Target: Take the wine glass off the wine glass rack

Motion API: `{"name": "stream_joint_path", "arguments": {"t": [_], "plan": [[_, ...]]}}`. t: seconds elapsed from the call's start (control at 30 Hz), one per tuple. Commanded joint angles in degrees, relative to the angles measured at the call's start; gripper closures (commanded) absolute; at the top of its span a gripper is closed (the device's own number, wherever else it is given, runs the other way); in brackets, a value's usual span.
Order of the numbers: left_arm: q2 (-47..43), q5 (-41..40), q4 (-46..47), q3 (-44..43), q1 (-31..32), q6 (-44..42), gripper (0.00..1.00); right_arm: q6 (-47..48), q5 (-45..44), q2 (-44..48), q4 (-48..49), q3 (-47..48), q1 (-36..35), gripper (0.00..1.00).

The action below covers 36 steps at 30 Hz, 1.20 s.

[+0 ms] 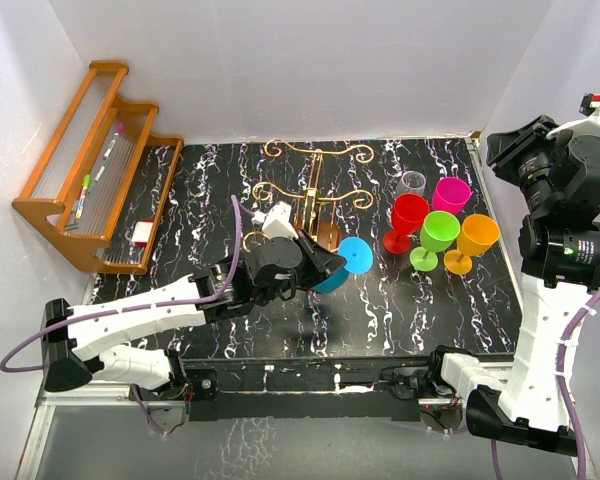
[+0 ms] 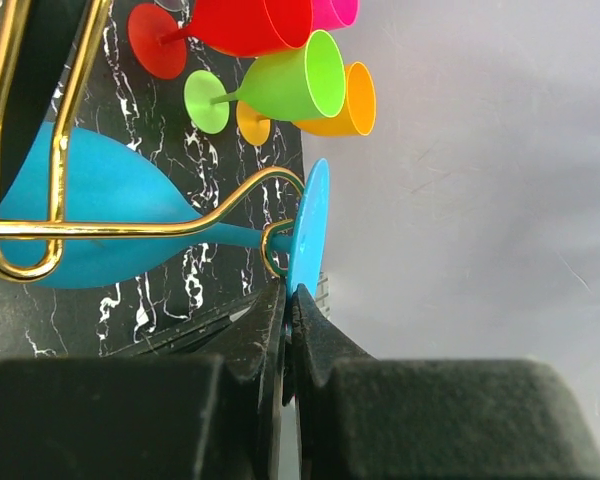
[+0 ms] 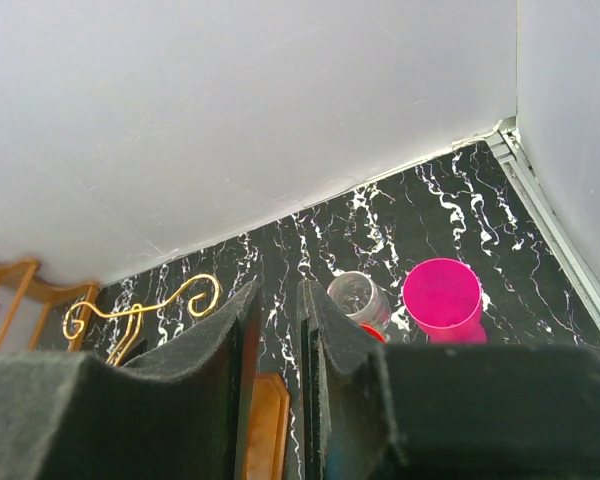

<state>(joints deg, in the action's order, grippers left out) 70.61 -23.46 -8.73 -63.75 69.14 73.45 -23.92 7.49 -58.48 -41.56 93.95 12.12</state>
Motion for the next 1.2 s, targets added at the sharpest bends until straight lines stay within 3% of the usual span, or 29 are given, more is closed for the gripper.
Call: {"name": "stream_joint_path", "arguments": {"t": [0.0,0.77,1.17], "plan": [[1.3,-0.6,4.4,-1.2,-0.6,-0.6,1.0,0.4,0.3,0.8,4.0,0.3,-0.1,0.76],[5.2,0.7,9.7,-3.4,-0.9,-1.5,1.0,0.2,0.4,0.9,4.8,-0.7,-0.3,0.77],[1.2,-3.1,7.7,-1.8,-0.9,-2.7,1.0,0.1,1.2,0.6,5.3,-1.1,-0.4,0.77]]}}
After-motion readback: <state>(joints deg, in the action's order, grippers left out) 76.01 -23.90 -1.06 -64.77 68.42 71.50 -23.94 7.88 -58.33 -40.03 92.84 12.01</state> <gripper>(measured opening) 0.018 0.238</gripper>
